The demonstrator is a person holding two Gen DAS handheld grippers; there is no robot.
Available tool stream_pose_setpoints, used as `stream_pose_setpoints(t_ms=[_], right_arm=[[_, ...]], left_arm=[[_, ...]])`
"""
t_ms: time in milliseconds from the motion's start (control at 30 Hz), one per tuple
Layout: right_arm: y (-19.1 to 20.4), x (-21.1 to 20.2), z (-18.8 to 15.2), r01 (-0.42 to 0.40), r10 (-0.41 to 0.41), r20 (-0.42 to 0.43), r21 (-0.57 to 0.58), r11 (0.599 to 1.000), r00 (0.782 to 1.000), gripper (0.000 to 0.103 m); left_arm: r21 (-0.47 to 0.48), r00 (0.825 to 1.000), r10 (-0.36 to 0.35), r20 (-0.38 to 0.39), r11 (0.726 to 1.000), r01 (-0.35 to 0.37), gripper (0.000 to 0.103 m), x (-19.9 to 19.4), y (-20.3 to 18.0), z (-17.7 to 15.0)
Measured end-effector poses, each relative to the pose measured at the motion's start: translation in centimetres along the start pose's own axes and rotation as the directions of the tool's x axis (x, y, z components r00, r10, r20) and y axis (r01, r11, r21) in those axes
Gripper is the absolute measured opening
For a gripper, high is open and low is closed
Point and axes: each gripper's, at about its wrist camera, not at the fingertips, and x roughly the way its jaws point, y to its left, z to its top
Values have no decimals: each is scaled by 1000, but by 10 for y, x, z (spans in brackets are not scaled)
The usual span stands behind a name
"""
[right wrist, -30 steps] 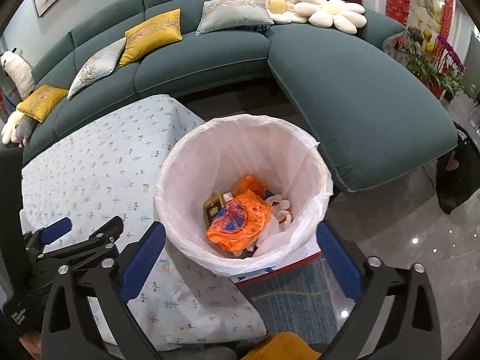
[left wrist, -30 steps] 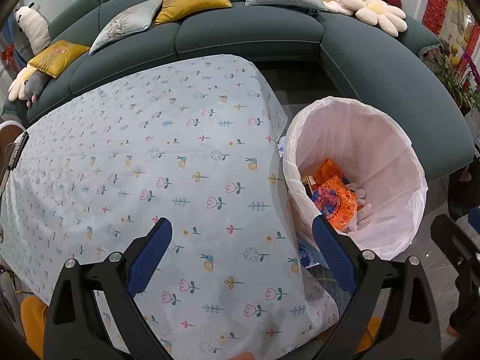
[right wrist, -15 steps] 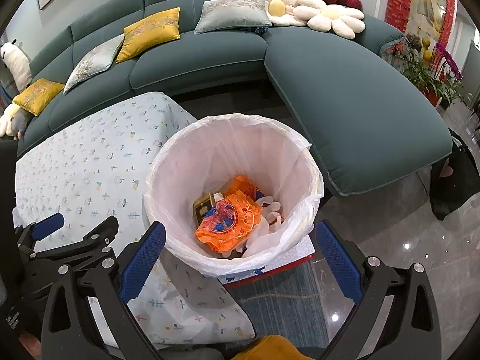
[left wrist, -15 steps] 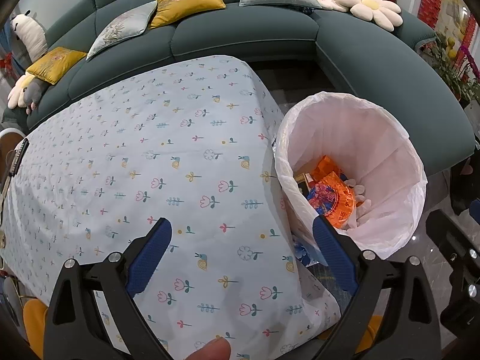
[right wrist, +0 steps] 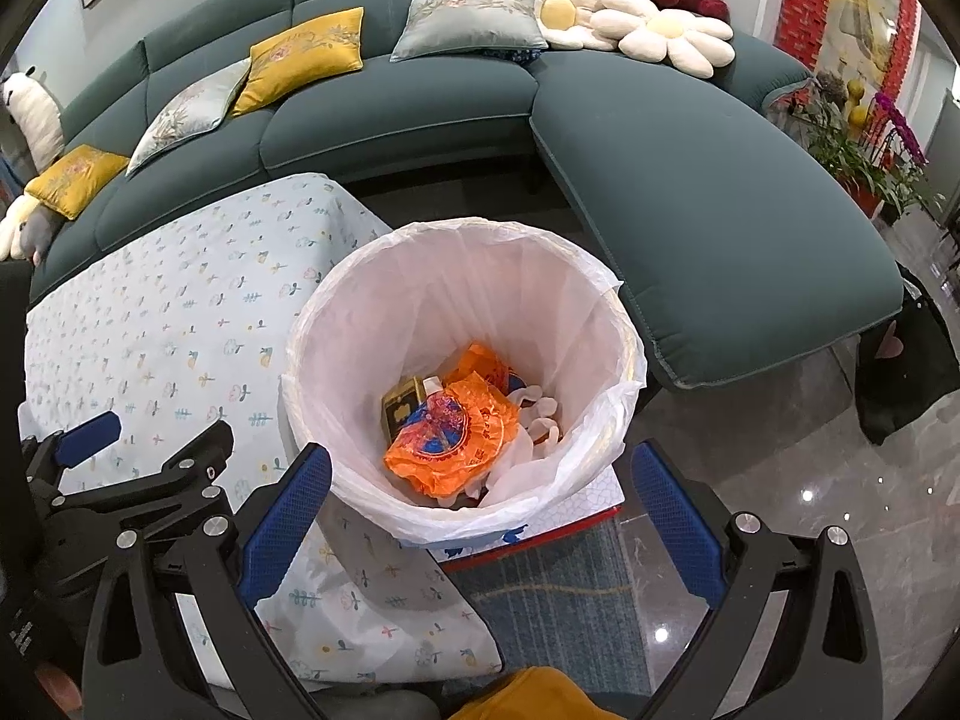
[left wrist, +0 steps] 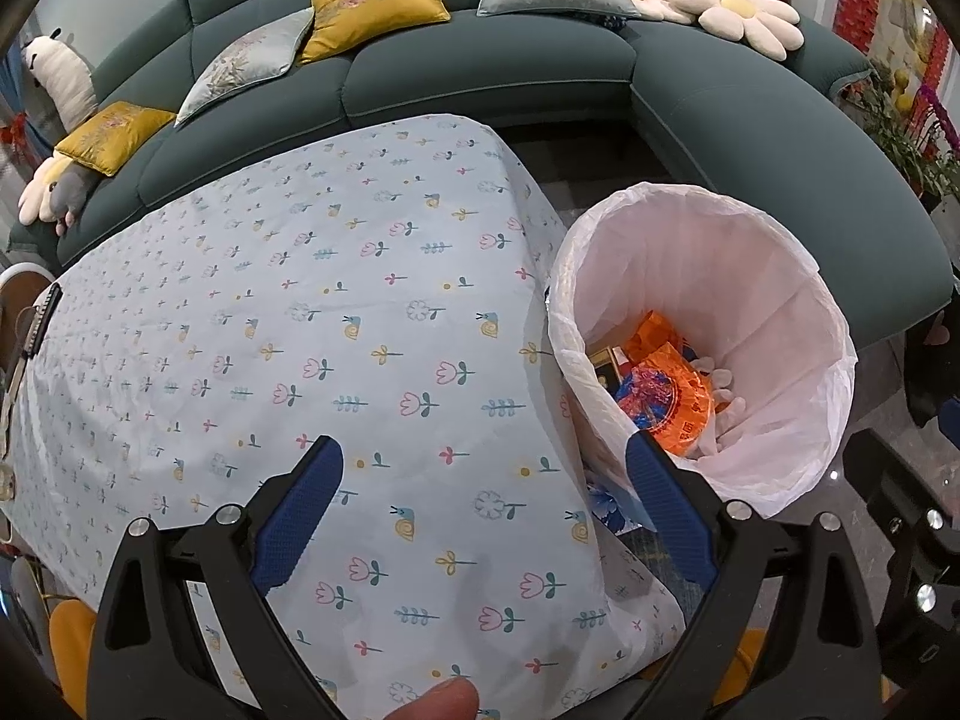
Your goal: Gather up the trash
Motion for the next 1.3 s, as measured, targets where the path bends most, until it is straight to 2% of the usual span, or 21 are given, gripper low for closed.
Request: stream_pose_setpoints(t_ms=[1300], right_arm=[[2, 9, -5, 42, -42, -22, -18, 999, 999, 96]], left_arm=[[-34, 999, 41, -30, 999, -42, 91, 10, 13, -9]])
